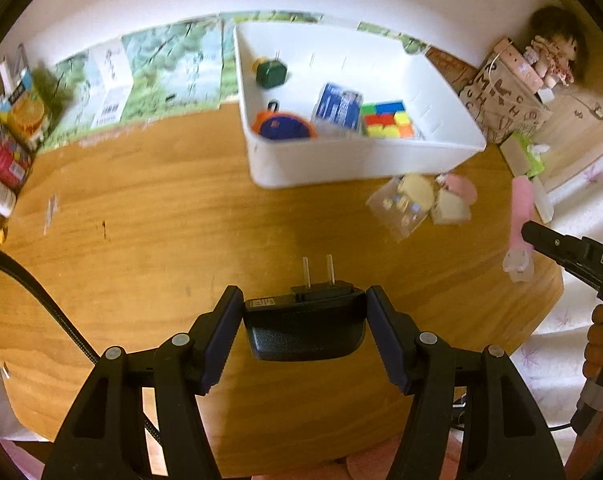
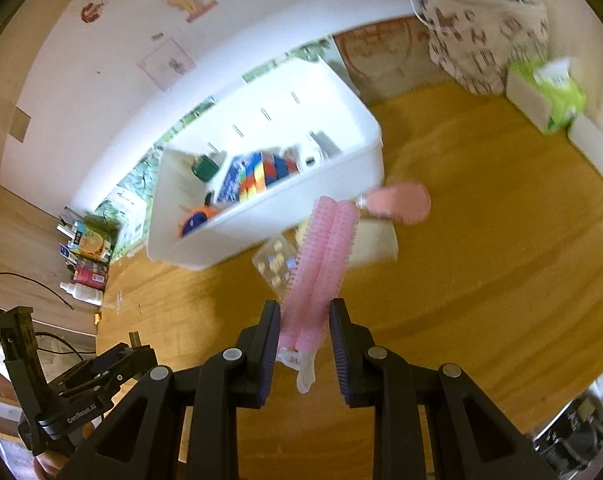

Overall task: Organize rigid objects
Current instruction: 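Lift the charger and pink roller and carry both toward the tray, then lower the black charger and pink roller into the tray and open both tools, then withdraw both tools from the tray back over the desk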

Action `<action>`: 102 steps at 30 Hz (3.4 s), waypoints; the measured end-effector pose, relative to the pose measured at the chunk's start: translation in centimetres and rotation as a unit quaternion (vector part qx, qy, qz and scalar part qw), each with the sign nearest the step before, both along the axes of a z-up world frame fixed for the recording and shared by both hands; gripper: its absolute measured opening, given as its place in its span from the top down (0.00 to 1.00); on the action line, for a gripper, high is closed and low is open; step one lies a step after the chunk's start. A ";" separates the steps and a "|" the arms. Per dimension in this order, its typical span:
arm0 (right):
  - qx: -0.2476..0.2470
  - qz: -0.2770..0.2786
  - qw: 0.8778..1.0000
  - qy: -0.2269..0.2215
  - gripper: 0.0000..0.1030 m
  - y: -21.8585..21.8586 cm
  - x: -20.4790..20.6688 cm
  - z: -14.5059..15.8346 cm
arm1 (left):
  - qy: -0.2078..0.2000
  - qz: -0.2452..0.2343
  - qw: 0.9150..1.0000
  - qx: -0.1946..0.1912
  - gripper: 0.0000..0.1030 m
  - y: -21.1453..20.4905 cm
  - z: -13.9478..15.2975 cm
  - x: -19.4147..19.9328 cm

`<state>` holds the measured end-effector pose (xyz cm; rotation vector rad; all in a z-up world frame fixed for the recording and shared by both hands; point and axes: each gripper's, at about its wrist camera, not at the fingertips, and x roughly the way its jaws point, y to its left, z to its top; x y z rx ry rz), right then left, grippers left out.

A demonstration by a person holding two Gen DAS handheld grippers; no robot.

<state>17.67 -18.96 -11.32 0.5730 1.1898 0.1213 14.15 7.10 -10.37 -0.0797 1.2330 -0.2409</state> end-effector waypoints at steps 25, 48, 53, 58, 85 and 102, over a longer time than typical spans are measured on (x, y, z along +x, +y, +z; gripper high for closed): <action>0.011 0.104 0.990 -0.094 0.75 -4.2 13.6 0.6 | -0.066 0.085 0.994 -0.014 0.35 -7.3 3.1 8.9; -0.028 0.200 0.961 -0.191 0.75 -2.1 19.2 -4.4 | -0.146 0.128 0.976 -0.095 0.35 -9.4 -0.3 13.6; -0.034 0.208 0.956 -0.202 0.73 -1.5 19.6 -5.0 | -0.138 0.138 0.975 -0.108 0.35 -9.7 -1.4 13.9; -0.042 0.213 0.955 -0.203 0.72 -1.1 19.8 -5.3 | -0.138 0.146 0.974 -0.106 0.35 -9.8 -1.5 13.9; -0.052 0.188 0.943 -0.268 0.24 -2.5 16.7 -0.7 | -0.203 0.178 0.957 -0.104 0.23 -8.2 2.9 10.2; -0.076 0.133 0.938 -0.310 0.21 -3.0 10.7 4.2 | -0.239 0.176 0.950 -0.100 0.23 -5.4 6.1 4.0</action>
